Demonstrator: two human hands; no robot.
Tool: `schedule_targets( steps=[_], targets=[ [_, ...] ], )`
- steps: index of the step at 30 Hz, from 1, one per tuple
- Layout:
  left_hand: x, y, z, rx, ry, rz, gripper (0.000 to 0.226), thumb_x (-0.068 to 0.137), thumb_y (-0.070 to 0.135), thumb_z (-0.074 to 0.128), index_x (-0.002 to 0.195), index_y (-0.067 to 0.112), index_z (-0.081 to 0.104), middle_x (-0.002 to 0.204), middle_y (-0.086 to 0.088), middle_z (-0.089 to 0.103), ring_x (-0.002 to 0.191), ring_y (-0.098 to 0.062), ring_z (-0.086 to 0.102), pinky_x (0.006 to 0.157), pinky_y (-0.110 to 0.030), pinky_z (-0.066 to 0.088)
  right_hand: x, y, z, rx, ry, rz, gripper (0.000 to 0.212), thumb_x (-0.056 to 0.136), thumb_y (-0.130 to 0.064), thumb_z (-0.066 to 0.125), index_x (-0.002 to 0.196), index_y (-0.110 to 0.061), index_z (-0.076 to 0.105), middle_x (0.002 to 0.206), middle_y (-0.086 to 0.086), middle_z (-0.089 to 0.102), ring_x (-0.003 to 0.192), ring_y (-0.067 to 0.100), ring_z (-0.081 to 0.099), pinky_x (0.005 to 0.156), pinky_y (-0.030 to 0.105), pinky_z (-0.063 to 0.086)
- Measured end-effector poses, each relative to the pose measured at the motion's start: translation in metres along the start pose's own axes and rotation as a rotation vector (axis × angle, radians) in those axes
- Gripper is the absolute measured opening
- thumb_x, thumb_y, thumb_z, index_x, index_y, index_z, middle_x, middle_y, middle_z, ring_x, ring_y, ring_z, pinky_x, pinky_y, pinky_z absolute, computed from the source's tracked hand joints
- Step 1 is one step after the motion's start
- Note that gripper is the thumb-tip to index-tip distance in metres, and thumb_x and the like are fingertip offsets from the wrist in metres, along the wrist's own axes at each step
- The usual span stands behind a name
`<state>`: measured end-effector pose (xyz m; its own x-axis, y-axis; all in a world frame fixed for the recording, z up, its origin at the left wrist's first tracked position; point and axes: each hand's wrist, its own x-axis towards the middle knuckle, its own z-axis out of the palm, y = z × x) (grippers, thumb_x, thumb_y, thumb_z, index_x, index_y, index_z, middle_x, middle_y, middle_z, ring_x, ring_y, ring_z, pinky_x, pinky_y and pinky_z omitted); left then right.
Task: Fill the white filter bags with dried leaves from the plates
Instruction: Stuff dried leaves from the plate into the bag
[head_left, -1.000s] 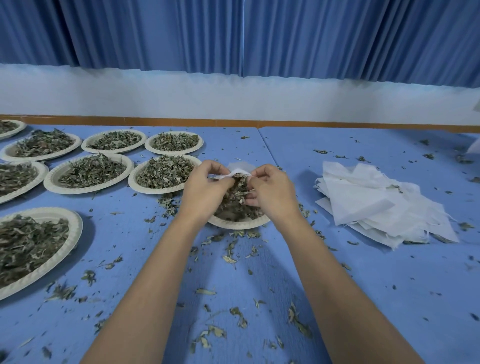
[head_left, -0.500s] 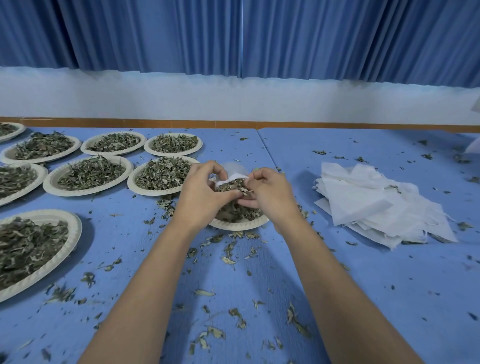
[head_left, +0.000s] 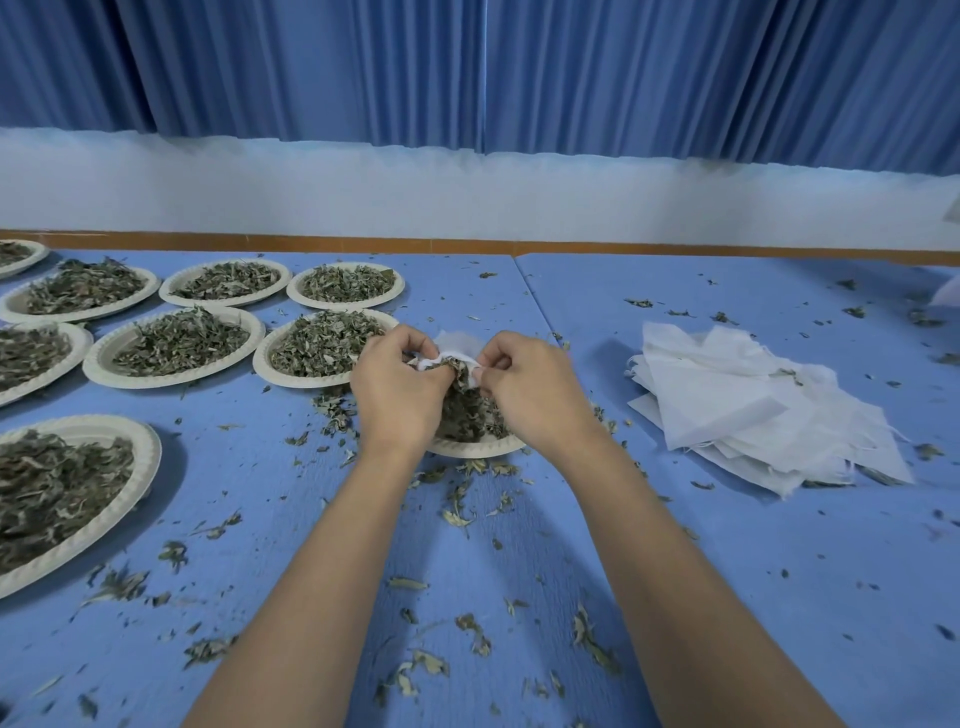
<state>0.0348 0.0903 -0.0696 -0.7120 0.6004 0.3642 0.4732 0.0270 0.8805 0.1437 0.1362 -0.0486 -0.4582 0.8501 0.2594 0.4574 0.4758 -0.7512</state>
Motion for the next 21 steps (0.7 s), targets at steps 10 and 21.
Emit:
schedule_targets(
  steps=[10,21],
  targets=[
    [-0.007,0.005,0.004,0.045,0.133,0.08,0.027,0.068,-0.01,0.059,0.072,0.016,0.052,0.088,0.0,0.047,0.062,-0.003,0.04,0.059,-0.006,0.032,0.001,0.002,-0.008,0.353,-0.201,0.015,0.02,0.086,0.0,0.058,0.07,-0.012,0.058,0.069,0.004,0.061,0.064,0.014,0.063,0.068,0.021,0.052],
    [0.008,0.017,-0.012,0.051,-0.294,0.051,0.015,0.082,0.018,0.065,0.084,0.023,0.051,0.097,0.005,0.045,0.073,-0.009,0.049,0.057,-0.018,0.036,0.005,0.011,0.002,0.416,0.071,0.102,0.012,0.095,-0.01,0.05,0.084,-0.014,0.051,0.08,-0.001,0.056,0.071,0.021,0.065,0.066,0.026,0.058]
  ],
)
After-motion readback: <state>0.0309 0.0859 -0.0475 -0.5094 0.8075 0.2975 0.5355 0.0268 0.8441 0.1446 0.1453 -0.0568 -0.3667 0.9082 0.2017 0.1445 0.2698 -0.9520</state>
